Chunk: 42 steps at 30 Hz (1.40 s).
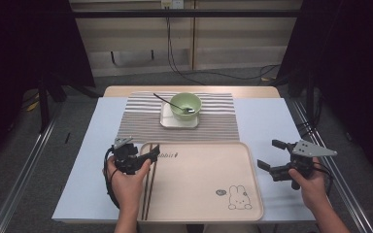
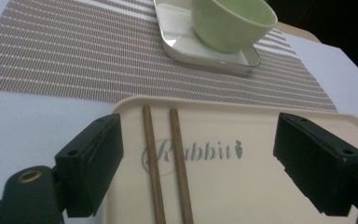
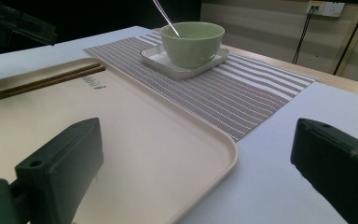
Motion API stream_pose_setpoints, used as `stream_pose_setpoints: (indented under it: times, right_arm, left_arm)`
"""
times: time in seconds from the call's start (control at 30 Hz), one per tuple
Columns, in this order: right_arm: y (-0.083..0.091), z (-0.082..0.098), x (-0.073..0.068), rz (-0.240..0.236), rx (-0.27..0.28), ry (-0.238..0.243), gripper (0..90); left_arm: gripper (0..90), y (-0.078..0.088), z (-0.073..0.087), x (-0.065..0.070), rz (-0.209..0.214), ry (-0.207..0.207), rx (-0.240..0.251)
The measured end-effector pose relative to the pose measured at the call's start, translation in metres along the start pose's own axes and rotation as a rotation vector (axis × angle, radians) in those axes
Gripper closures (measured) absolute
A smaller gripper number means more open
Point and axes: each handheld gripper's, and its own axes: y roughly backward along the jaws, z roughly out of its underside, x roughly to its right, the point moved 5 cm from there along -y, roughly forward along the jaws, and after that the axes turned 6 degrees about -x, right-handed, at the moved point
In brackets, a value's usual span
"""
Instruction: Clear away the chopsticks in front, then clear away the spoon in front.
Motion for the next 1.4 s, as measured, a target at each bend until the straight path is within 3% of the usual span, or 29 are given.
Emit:
stream_pose_setpoints:
  times: [0.37,0.67,0.9,1.03,1.33,1.4]
  right_arm:
    - [0.001,0.0,-0.001,0.0,-0.008,0.001,1.8]
    - [0.001,0.0,0.0,0.004,-0.009,0.0,1.8]
    - [0.001,0.0,0.0,0.005,-0.009,0.002,1.7]
    - [0.001,0.0,0.0,0.007,-0.004,0.001,1.7]
    - [0.001,0.0,0.0,0.002,-0.005,0.002,1.8]
    - [0.001,0.0,0.0,0.004,-0.006,0.002,1.7]
  left_arm:
    - [12.6,-0.006,-0.027,0.0,0.025,-0.021,0.044]
    - [12.1,-0.015,-0.043,-0.004,0.008,-0.03,0.051]
    - [11.9,-0.025,-0.06,0.005,0.038,-0.053,0.09]
    - [11.7,-0.03,-0.065,0.007,0.045,-0.043,0.094]
    - [13.6,-0.043,-0.079,0.013,0.049,-0.062,0.114]
    - [14.9,-0.047,-0.081,0.013,0.062,-0.048,0.121]
